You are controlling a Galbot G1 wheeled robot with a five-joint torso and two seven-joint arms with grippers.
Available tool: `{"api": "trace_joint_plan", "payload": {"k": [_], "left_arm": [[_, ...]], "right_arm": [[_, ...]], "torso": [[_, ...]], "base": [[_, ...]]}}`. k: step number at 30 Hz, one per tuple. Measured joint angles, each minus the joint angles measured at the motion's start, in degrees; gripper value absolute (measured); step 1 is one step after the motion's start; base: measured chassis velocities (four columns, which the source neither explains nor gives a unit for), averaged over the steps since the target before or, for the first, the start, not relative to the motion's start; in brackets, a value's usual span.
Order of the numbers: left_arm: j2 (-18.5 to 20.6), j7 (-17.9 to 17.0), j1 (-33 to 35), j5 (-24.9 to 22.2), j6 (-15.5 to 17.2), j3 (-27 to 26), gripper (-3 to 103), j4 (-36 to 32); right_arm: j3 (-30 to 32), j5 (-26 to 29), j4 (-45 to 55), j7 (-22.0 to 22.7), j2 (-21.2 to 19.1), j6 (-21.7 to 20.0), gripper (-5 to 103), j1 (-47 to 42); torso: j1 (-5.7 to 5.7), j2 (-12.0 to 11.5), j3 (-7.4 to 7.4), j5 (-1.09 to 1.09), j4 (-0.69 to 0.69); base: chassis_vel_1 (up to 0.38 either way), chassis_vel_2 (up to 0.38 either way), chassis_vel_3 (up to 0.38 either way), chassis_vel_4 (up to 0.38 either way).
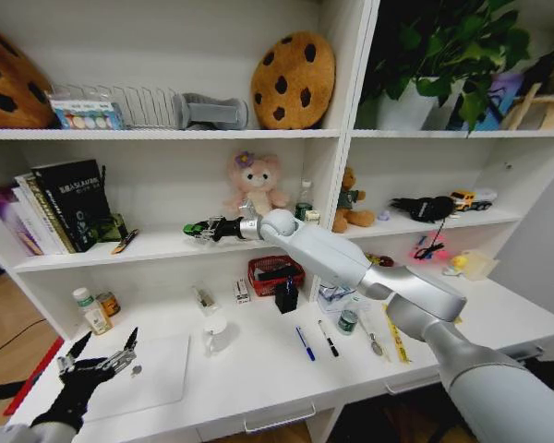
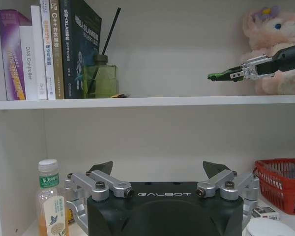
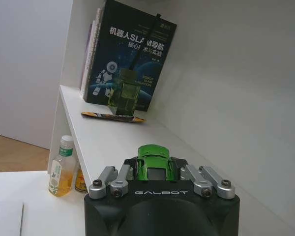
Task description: Organize the objects on the table.
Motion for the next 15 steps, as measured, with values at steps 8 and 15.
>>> {"api": "trace_joint_plan", "payload": {"k": [8,15], "left_arm": [[0.0,0.0,0.0,0.0,0.0,0.0,100,0.0],[0.0,0.0,0.0,0.0,0.0,0.0,100,0.0]], "right_arm": [[-1.0,2.76,-0.42,2.22,0.17,-2.46,36,0.15],[-1.71,3.39,-1.02,2.37,0.61,-2.82,36,0.12]], "torso": [[0.0,0.0,0.0,0.0,0.01],[0.0,0.0,0.0,0.0,0.01]], "base": [[0.0,0.0,0.0,0.0],[0.0,0.0,0.0,0.0]]}}
